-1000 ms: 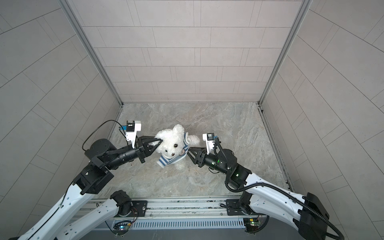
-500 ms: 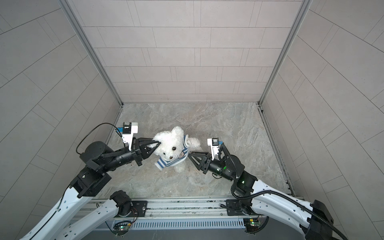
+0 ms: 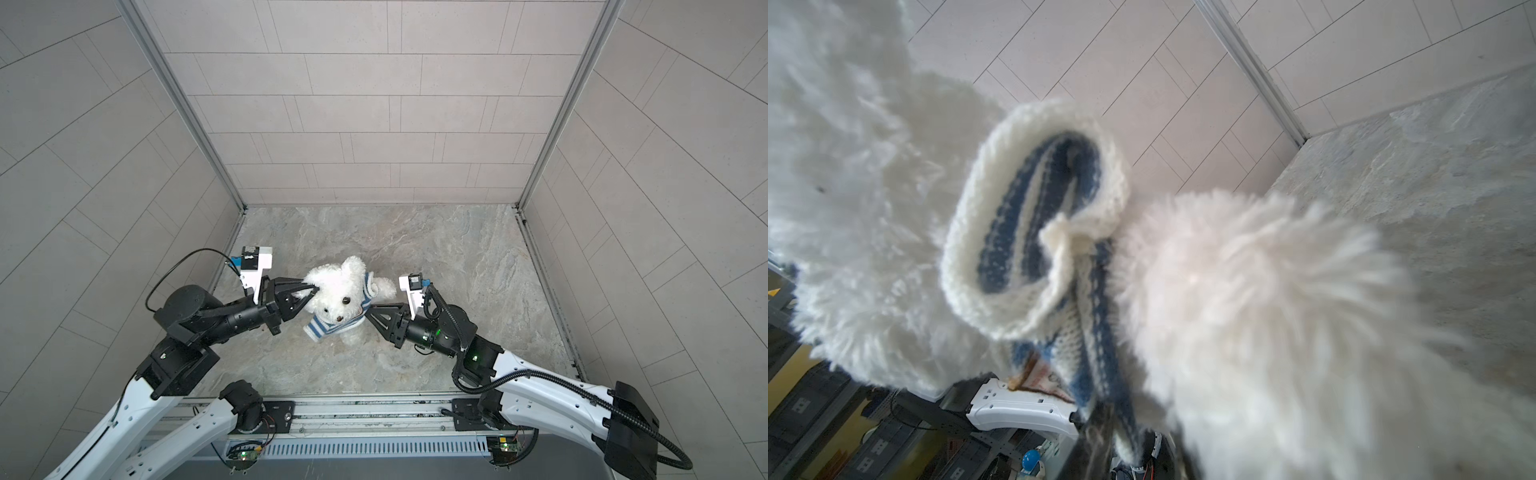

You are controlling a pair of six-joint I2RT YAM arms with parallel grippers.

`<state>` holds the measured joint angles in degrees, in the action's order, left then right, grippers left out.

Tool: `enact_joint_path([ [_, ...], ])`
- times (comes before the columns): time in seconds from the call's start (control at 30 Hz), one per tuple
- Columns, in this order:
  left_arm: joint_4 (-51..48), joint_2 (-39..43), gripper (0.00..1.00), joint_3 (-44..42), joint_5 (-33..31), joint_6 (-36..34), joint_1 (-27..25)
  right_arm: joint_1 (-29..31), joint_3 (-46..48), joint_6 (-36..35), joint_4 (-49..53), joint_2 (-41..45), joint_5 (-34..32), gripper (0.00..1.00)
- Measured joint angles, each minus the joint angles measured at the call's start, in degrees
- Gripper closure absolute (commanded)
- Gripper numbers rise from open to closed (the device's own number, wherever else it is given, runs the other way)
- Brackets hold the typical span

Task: Dress the teddy bear

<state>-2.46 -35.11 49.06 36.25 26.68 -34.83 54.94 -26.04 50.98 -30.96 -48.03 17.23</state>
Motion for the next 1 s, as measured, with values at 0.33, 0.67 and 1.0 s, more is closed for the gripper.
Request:
enact_joint_path([
  [0.33,-0.9,0.13,1.0,0.0,0.24,0.11,0.0,1.05,-0.02,-2.36,-1.97,1.55,-1.01,0.72],
  [0.67,-0.85,0.15,1.0,-0.02,1.09,0.52,0.0,1.05,-0.48,-3.93,-2.23,0.74,-2.54,0.88],
  [1.0,-1.77,1.29,1.0,-0.24,1.25,-0.44,0.0,1.31,1.14,-4.48,-0.66,6.38,-9.88,1.0],
])
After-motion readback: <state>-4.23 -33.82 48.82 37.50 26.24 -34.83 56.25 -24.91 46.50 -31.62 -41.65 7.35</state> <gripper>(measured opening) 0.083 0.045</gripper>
